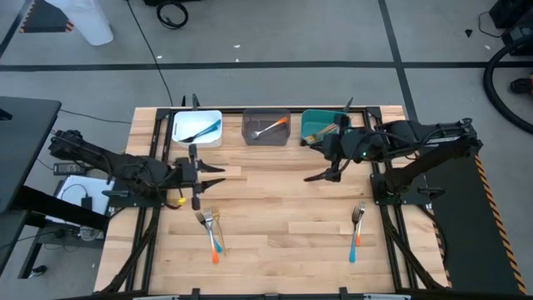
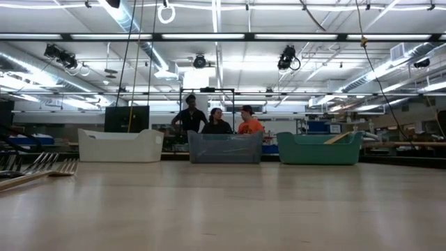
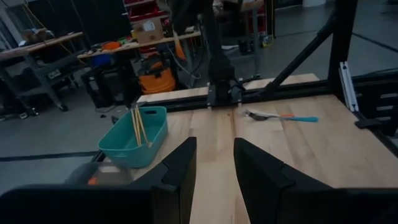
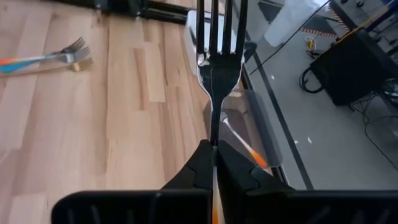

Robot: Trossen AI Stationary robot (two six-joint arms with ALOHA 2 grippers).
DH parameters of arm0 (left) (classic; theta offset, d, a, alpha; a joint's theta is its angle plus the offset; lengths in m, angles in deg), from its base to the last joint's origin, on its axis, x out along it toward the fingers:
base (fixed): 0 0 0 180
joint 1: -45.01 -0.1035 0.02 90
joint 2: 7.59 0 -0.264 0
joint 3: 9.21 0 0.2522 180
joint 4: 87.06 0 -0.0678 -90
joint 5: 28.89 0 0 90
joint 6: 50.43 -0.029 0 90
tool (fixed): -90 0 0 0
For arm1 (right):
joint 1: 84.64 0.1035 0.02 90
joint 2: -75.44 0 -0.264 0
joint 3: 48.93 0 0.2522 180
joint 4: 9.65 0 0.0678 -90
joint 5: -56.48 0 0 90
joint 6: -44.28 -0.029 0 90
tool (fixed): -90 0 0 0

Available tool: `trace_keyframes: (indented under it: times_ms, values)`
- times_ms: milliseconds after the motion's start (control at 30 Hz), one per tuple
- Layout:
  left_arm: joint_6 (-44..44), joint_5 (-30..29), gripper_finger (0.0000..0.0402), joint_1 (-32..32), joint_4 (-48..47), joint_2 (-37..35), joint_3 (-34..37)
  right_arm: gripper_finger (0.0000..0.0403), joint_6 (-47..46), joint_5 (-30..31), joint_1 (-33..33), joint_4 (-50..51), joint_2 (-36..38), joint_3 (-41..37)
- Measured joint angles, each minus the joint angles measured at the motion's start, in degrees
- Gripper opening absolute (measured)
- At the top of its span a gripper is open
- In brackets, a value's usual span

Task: Sort silverware by color (type)
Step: Put the orange fork into the black bin

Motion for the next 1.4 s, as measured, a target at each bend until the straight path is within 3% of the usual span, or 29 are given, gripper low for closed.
trace_keyframes:
  times_ms: [367,600,867,1133,1400]
  values:
    - [0.11,-0.37,0.0117,-4.18,5.01,1.37,0.0,0.0012,0.49,-0.07,-1.61,-14.68,-0.11,0.0]
    - [-4.31,-0.34,0.0117,-5.96,15.13,4.61,-0.04,0.0012,1.27,3.79,-1.61,-22.91,-0.11,-0.72]
    - [-5.95,-0.32,0.0117,-7.94,17.16,7.05,-0.07,0.0012,3.92,5.61,-2.46,-26.23,-0.14,-4.47]
    - [-4.44,-0.3,0.0117,-7.92,16.26,7.67,-0.04,0.0012,10.45,6.47,-4.65,-30.24,-0.17,-6.81]
    - [-4.46,-0.3,0.0117,-7.94,14.27,7.69,-0.02,0.0012,24.12,7.48,-6.98,-41.71,-0.63,-10.49]
